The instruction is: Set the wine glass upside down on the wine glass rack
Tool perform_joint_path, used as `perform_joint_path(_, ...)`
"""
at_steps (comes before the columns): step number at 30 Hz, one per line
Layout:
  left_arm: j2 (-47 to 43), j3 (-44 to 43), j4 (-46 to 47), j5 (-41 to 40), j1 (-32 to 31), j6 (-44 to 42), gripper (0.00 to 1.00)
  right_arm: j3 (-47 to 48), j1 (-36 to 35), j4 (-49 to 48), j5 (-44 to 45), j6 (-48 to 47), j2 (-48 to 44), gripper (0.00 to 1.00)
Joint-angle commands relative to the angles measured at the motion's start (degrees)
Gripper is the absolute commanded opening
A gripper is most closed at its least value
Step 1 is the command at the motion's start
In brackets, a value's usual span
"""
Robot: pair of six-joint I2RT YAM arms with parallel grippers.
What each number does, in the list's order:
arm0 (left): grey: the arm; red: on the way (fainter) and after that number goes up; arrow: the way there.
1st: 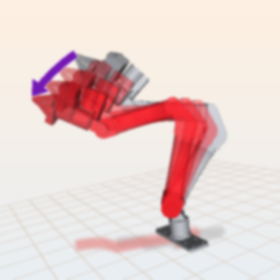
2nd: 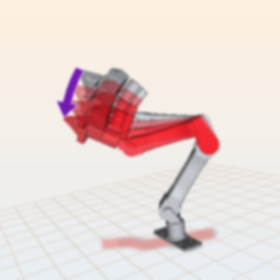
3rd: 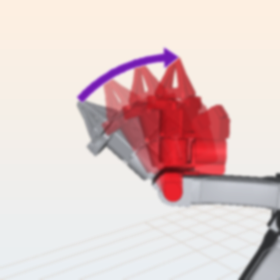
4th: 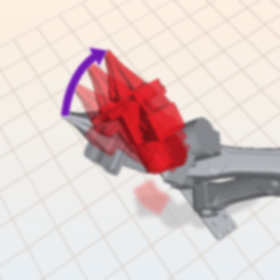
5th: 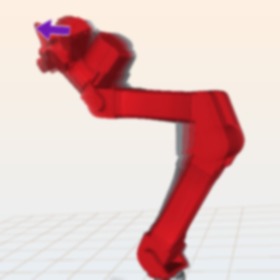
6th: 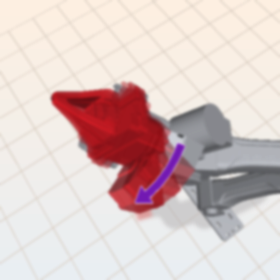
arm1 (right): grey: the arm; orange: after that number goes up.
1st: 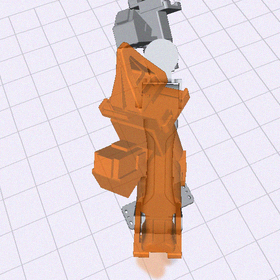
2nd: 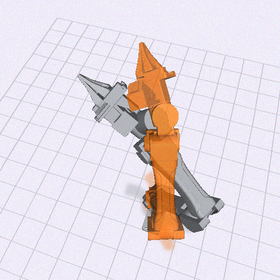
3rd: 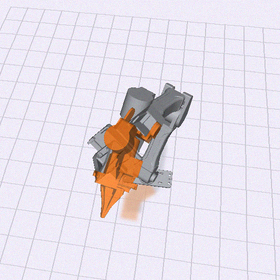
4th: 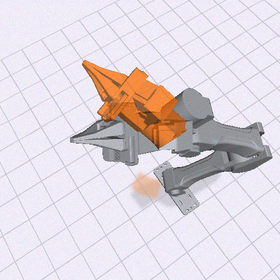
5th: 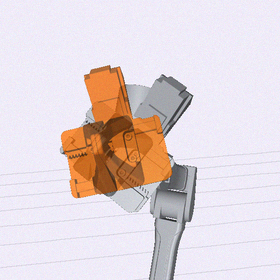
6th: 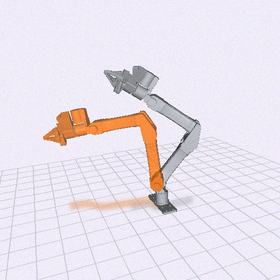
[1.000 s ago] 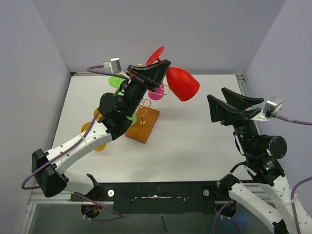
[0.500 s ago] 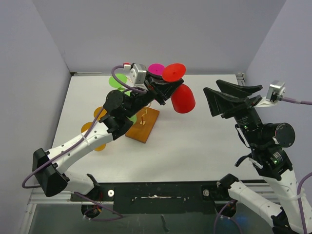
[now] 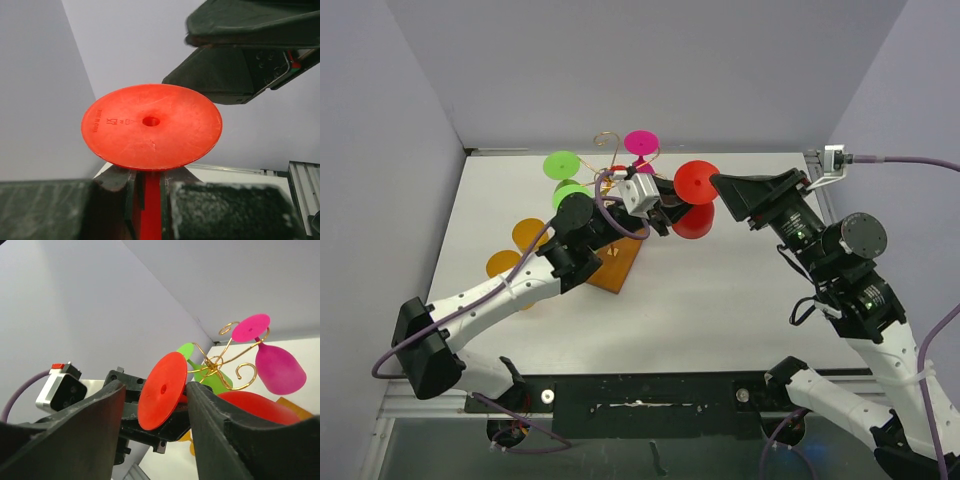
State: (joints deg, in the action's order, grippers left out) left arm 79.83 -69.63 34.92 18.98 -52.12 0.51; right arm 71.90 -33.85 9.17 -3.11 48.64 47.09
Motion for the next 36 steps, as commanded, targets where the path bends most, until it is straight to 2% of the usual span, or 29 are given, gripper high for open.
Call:
perform_joint_path(1,0.13,-0.5,5.25,2.93,-0.94,-5.38,0.0,1.93,-0.26,2.56,2.7,8.65,0.19,0.48)
perform_joint_path(5,0.19,-0.21,6.47,3.78,-1.13,-5.39,0.0,1.46,-0.26,4.35,3.33,10.82,0.1,0.37)
perform_joint_path(9,-0.2,0.21,6.9,3.95,-1.19,-5.79,0.0,-2.95,-0.26,-0.34,2.11,12.99,-1.73,0.19)
perform_joint_path(13,-0.21,0.06,6.79,4.74,-1.18,-5.17,0.0,-4.86,-0.26,-2.15,1.03,15.05,-2.19,0.14)
perform_joint_path(18,-0.85,0.37,5.62,5.95,-1.36,-4.26,0.0,-5.72,-0.26,-4.51,-0.53,16.98,-2.73,0.0)
perform_joint_path(22,-1.66,1.81,5.85,4.87,-1.41,-3.69,0.01,-7.46,-0.25,-7.69,-0.81,19.04,-3.61,0.0)
perform_joint_path(23,-1.81,1.93,5.86,4.64,-1.41,-3.26,0.06,-7.67,-0.26,-8.35,-0.76,19.39,-3.66,0.0)
perform_joint_path(27,-2.62,2.08,5.87,3.42,-1.41,-1.63,0.11,-8.21,-0.3,-9.67,-0.35,20.26,-3.67,0.0)
perform_joint_path(31,-3.54,2.0,4.5,0.68,-1.41,-0.21,0.4,-8.78,-0.21,-9.27,3.31,21.2,-4.26,0.0)
perform_joint_path(34,-4.42,-2.05,-4.21,-2.55,-1.41,1.23,0.51,-9.52,-0.21,-9.39,7.35,21.37,-4.76,0.0)
perform_joint_path(36,-5.25,-3.41,-8.95,-3.42,-1.41,1.36,0.55,-9.94,-0.26,-10.56,9.21,21.19,-4.81,0.0)
